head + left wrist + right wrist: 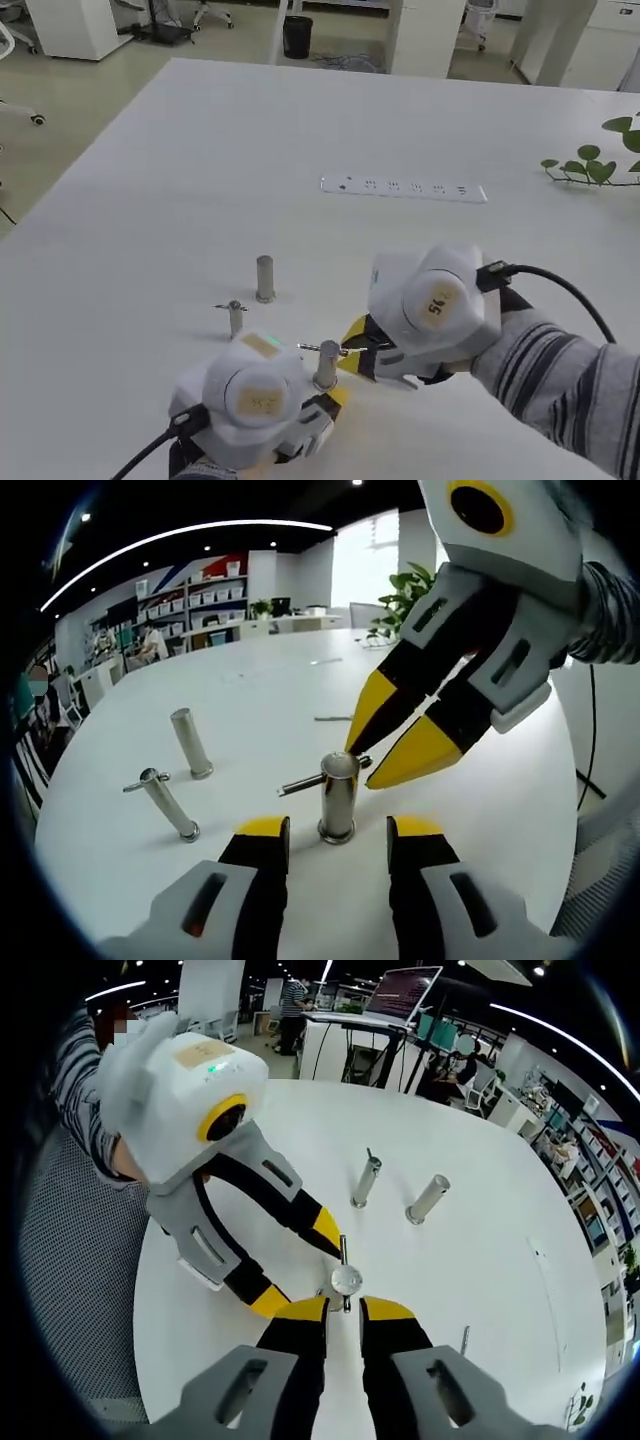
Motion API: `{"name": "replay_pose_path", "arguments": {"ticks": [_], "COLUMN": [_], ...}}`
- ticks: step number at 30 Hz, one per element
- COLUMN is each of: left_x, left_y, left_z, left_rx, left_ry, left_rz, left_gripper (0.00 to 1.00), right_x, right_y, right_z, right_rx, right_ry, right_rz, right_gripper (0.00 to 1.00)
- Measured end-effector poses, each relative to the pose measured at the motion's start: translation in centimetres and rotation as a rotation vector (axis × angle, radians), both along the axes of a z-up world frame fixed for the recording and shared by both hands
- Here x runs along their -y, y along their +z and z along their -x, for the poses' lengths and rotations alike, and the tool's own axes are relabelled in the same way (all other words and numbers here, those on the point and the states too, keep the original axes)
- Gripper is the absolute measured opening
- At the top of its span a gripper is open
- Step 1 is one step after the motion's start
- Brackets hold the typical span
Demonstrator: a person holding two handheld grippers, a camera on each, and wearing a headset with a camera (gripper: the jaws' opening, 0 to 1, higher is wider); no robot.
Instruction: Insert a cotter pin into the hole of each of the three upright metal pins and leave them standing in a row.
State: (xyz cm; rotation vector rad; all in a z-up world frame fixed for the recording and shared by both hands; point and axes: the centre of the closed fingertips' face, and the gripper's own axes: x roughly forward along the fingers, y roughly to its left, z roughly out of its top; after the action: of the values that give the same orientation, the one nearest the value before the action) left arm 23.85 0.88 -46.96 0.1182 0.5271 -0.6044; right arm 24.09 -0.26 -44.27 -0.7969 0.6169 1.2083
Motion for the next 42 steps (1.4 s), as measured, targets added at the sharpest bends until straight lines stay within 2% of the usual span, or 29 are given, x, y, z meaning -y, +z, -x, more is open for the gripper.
{"name": "replay_pose_path", "arguments": {"ticks": [6, 7, 9, 14, 22, 26, 29, 35, 42], "left_x": [-0.6, -0.7, -0.6, -0.7, -1.5, -1.9, -2.1, -2.6, -4.0], "left_y": [1.2, 1.4, 1.8, 3.1, 4.3, 4.5, 4.6, 5.4, 5.9], "left_z": [0.6, 0.7, 1.1, 1.7, 2.8, 2.8, 3.0, 3.5, 2.9], "left_rx": [0.01, 0.011, 0.0, 0.018, 0.026, 0.034, 0.037, 0.053, 0.064], "left_ry": [-0.005, -0.007, -0.018, -0.037, -0.057, -0.049, -0.051, -0.056, -0.032], "left_rz": [0.016, 0.016, 0.046, 0.074, 0.087, 0.087, 0.072, 0.076, 0.083], "left_gripper": [0.47, 0.49, 0.52, 0.6, 0.74, 0.78, 0.79, 0.85, 0.92], "right_x": [-0.9, -1.1, -1.3, -1.9, -1.9, -2.0, -2.1, -2.2, -2.6], "right_y": [-0.1, -0.2, -0.4, -0.9, -1.4, -1.4, -1.4, -1.4, -1.0], "right_z": [0.1, 0.0, -0.2, -0.3, -0.7, -0.6, -0.6, -1.0, -2.2], "right_rx": [-0.082, -0.088, -0.091, -0.096, -0.104, -0.161, -0.168, -0.161, -0.158], "right_ry": [-0.055, -0.059, -0.066, -0.063, -0.067, -0.085, -0.087, -0.066, -0.063], "right_rz": [-0.074, -0.077, -0.077, -0.073, -0.066, -0.097, -0.097, -0.069, -0.066], "right_gripper": [0.12, 0.13, 0.15, 0.15, 0.1, 0.09, 0.09, 0.09, 0.09]}}
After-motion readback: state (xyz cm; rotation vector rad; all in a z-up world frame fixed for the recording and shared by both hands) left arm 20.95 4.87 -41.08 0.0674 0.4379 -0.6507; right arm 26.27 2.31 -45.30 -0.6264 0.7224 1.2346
